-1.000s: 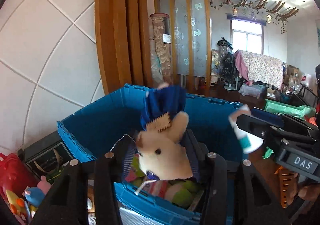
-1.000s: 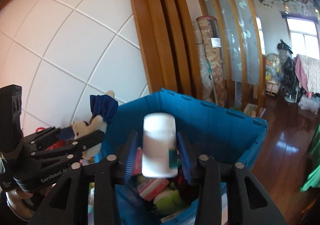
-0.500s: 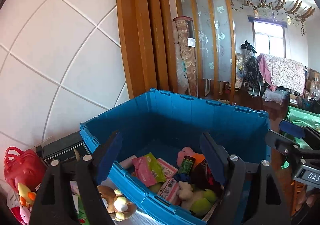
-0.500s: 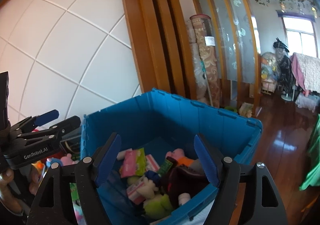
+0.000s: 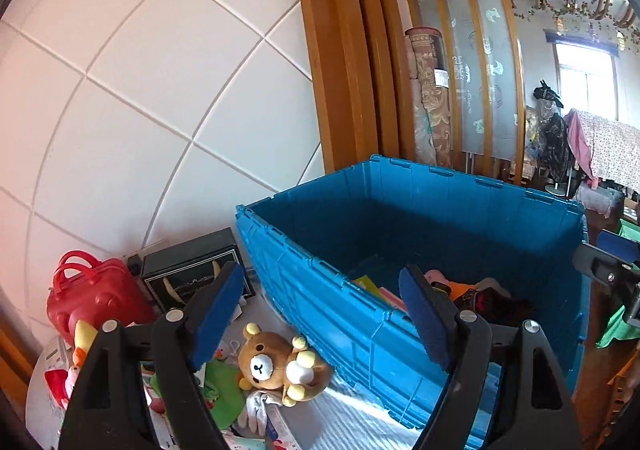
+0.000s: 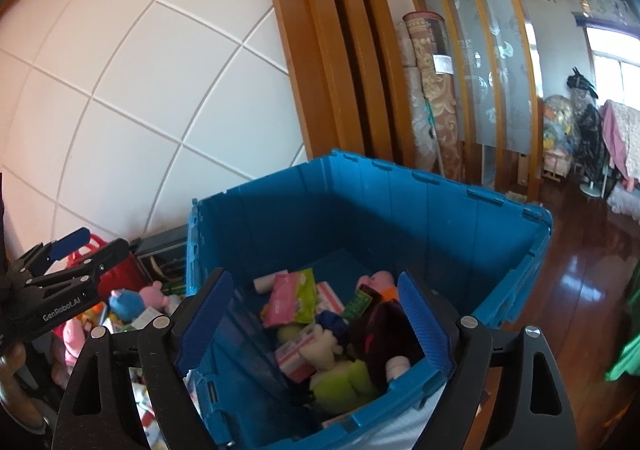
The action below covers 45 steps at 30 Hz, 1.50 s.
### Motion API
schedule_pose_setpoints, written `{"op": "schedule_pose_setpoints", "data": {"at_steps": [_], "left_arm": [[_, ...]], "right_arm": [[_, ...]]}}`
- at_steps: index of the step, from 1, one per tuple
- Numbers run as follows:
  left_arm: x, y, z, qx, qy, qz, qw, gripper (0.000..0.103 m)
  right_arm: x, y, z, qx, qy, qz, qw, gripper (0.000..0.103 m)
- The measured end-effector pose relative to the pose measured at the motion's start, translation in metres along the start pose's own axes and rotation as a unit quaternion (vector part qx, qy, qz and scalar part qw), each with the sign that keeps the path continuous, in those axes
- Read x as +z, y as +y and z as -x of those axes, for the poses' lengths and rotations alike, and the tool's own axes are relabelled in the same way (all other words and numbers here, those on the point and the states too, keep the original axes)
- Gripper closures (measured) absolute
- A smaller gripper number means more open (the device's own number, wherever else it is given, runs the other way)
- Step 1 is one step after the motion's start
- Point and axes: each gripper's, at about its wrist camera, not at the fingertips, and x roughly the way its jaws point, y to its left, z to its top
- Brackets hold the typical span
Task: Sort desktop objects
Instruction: 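Move both grippers back from the bin to the pile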
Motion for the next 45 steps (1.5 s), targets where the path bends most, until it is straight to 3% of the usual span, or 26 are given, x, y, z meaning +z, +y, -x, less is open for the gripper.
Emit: {"op": "schedule_pose_setpoints", "data": {"at_steps": [11,17,22,28,33,36,41,45], "left_arm": [[-0.036,0.061,0.017,0.041,0.015,0.027,0.9987,0.023],[-0.086,0.108,0.031,0.065,0.041,0.025,0.9967,0.023],[-0.139,0.170,0.037,0.092,0.086,0.039,0.9912,0.023],[-0.201,0.249,0.043,0.120,0.143,0.088,0.9785,0.023],[-0.249,0.274,0.047,0.144,0.179,0.088,0.9693,0.023],[-0.278,0.277,0.043,0.149,0.209,0.115,0.9597,0.023],[-0.324,0.267,0.025,0.122,0.270,0.202,0.9335,0.023],[-0.346,0.248,0.009,0.128,0.297,0.225,0.9192,0.023]], "right_arm": [[-0.008,0.059,-0.001,0.034,0.005,0.021,0.999,0.014],[-0.029,0.113,-0.011,0.066,0.026,0.051,0.996,0.014],[-0.053,0.160,-0.029,0.092,0.051,0.062,0.992,0.014],[-0.092,0.202,-0.055,0.108,0.093,0.067,0.988,0.014],[-0.129,0.224,-0.088,0.122,0.149,0.076,0.978,0.014],[-0.147,0.235,-0.111,0.139,0.186,0.093,0.968,0.014],[-0.170,0.250,-0.142,0.158,0.236,0.126,0.951,0.014],[-0.181,0.254,-0.164,0.170,0.263,0.144,0.939,0.014]]}}
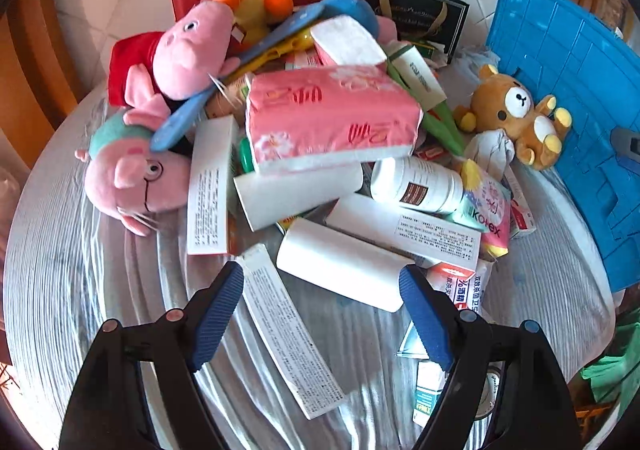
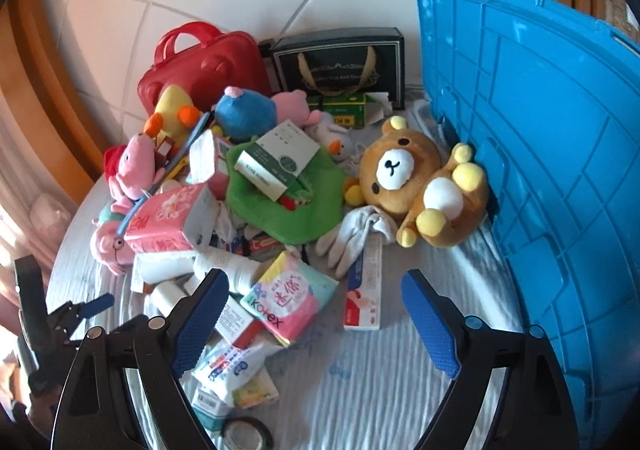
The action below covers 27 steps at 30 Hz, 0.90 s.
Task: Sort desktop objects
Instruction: 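Move both grippers back from the bin to the pile, then grasp the white medicine box with left gripper while right grasps the white paper roll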
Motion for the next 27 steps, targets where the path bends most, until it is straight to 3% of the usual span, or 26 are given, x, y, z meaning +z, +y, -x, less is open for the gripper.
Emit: {"op": "schedule_pose_setpoints", "data": {"at_steps": [4,8,13,17,21,25,27], "left_arm": [[-0.009,0.001,-0.023,-0.030,0.033,0.079,0.9959,0.023],[-0.012,-0.002,-0.033,0.000,0.042,0.091,0.9950,0.023],[-0.029,0.023,-0.018,0.027,0.028,0.104,0.9938,0.023],[-0.047,0.043,-0.027,0.028,0.064,0.118,0.9906,0.023],[-0.056,0.044,-0.038,0.016,0.082,0.117,0.9896,0.023],[-0.058,0.043,-0.048,0.022,0.098,0.100,0.9899,0.023],[-0.057,0.050,-0.047,0.016,0.099,0.098,0.9902,0.034]], "right_arm": [[-0.002,-0.001,-0.023,0.010,0.027,0.018,0.999,0.014],[-0.009,0.004,-0.056,0.023,0.070,0.029,0.997,0.014],[-0.021,0.016,-0.085,0.049,0.105,0.020,0.993,0.014],[-0.035,0.050,-0.095,0.093,0.117,0.066,0.987,0.015],[-0.047,0.096,-0.111,0.152,0.127,0.139,0.970,0.029],[-0.058,0.136,-0.134,0.158,0.133,0.237,0.949,0.037],[-0.061,0.150,-0.148,0.164,0.148,0.273,0.936,0.044]]}}
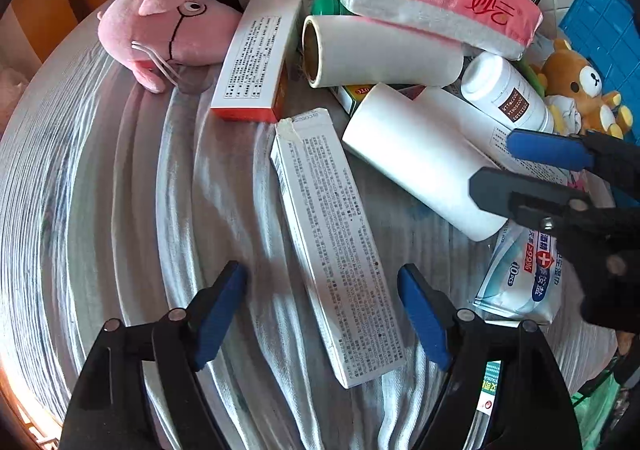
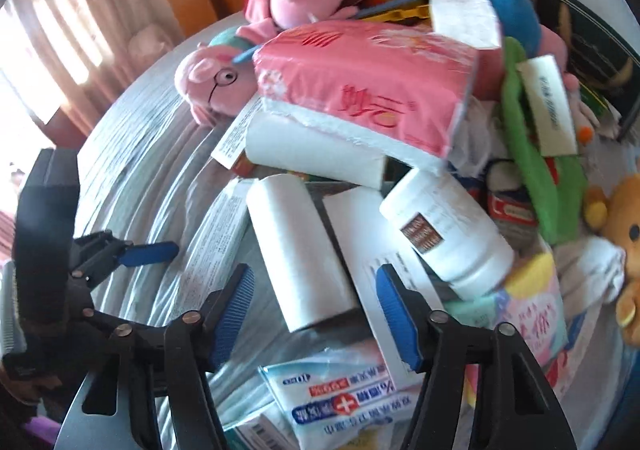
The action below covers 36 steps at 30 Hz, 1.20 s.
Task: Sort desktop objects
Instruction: 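Grasp the white medicine box with left gripper while right grasps the white paper roll, then carry the medicine box and paper roll into the blue bin while both grippers open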
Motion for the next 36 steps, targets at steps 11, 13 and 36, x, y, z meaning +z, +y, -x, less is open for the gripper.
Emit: {"op": "schedule_pose_setpoints", "data": {"at_steps": [11,13,36], "left_arm": [[0.008,0.017,0.001,0.023,0.024,-0.045,0.9984,0.048],[0.008,0.018,0.001,0.026,0.022,-0.052,0.9981,0.048],[0.043,-0.016,0.141,-0.103,-0.114,-0.191,0.9695,0.071]], "right_arm": [[0.028,0.031,-0.048,-0.011,0.102,0.109,0.989,0.057],[0.026,0.032,-0.058,-0.014,0.115,0.108,0.987,0.057],[-0.023,0.012,0.151,-0.107,-0.126,-0.156,0.974,0.058]]}}
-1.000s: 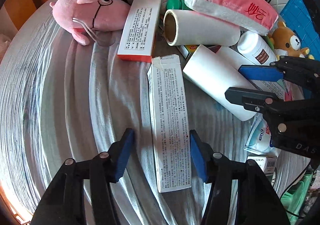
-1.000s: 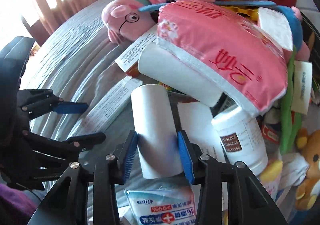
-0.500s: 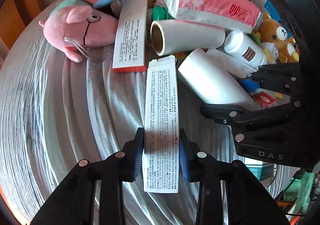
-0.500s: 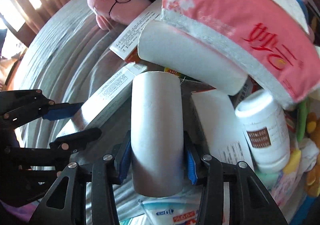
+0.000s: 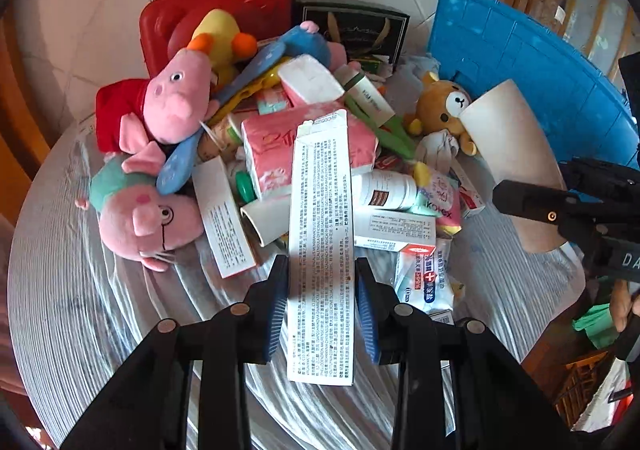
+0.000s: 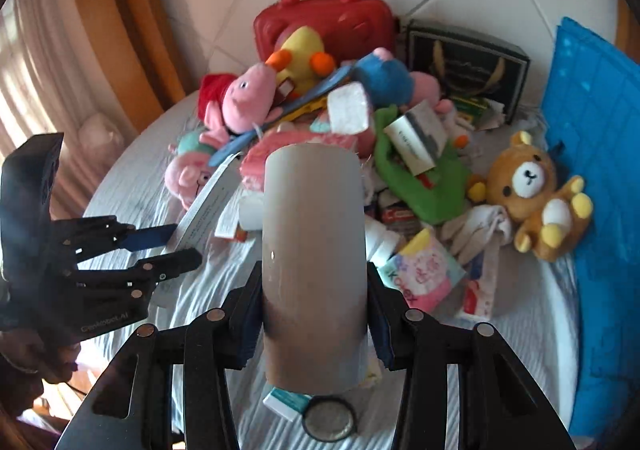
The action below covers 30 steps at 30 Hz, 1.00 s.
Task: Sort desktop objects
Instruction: 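Carry the medicine box and paper roll into the blue bin while both grippers open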
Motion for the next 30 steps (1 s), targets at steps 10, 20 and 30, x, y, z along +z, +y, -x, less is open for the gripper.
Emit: {"op": "schedule_pose_setpoints", "data": {"at_steps": [10,20,30], "left_arm": [[0.072,-0.092,0.050,-0.082,-0.107,-0.116,0.9841,0.071],[0.151,-0.286,0.090,-0.177,-0.208,-0.241,0.9315,0.071],[0.207,-0.434,0.072,-0.161,-0.234,-0.270,0.9201,0.067]], "right_arm": [[0.006,-0.027,0.122,-0.085,-0.142,-0.063,0.984,0.058],[-0.009,-0.121,0.275,-0.235,-0.260,-0.134,0.927,0.058],[-0.026,-0.243,0.327,-0.307,-0.263,-0.196,0.894,0.058]]}}
